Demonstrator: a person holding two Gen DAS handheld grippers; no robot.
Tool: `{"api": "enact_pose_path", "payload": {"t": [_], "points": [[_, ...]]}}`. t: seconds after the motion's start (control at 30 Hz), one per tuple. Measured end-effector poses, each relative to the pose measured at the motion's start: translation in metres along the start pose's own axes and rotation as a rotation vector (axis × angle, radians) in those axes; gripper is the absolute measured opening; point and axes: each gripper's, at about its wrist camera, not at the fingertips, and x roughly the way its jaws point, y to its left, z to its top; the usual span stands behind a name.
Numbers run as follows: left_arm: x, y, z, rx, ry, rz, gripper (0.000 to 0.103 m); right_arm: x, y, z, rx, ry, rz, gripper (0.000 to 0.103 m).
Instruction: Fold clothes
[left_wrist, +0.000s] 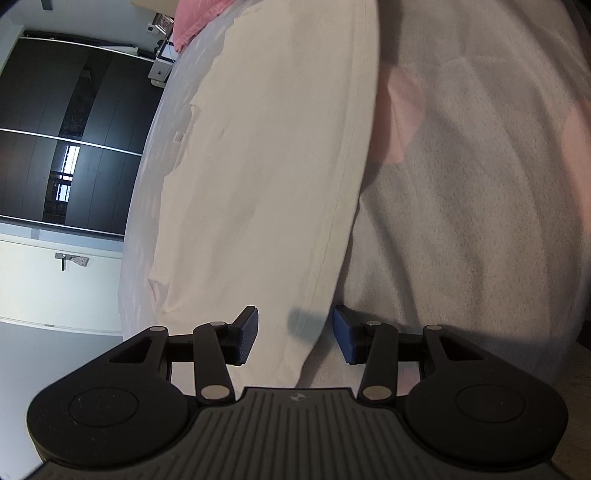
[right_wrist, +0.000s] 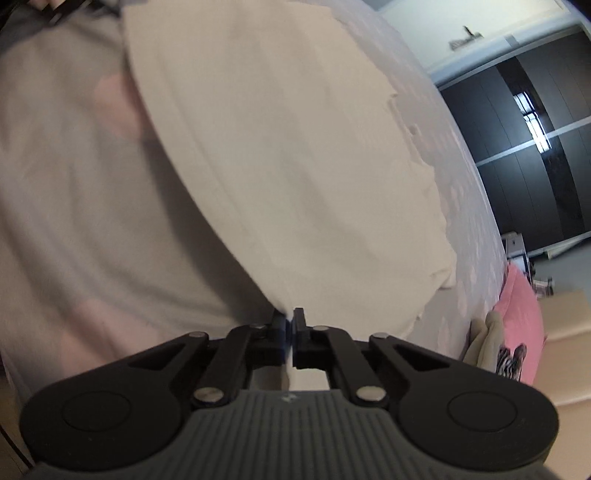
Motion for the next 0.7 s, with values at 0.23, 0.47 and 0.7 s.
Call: {"api": "enact_pose_path", "payload": {"t": [0.23, 0.47, 0.7], "points": [[0.001, 0.001, -0.001, -0.001, -0.029, -0.011, 0.043, 0.002, -0.029, 0.01, 0.18, -0.007, -0.022, 0.002], [0.009, 0.006, -0.002, 0.009, -0.04, -0.007, 0.05, 0.003, -0.028, 0.007, 0.178, -0.002, 0.001, 0.003], [0.023, 0.007, -0.001, 0.048, 0.046, 0.066, 0.053, 0.0, -0.014, -0.003, 0.095, 0.026, 0.065, 0.015]]}}
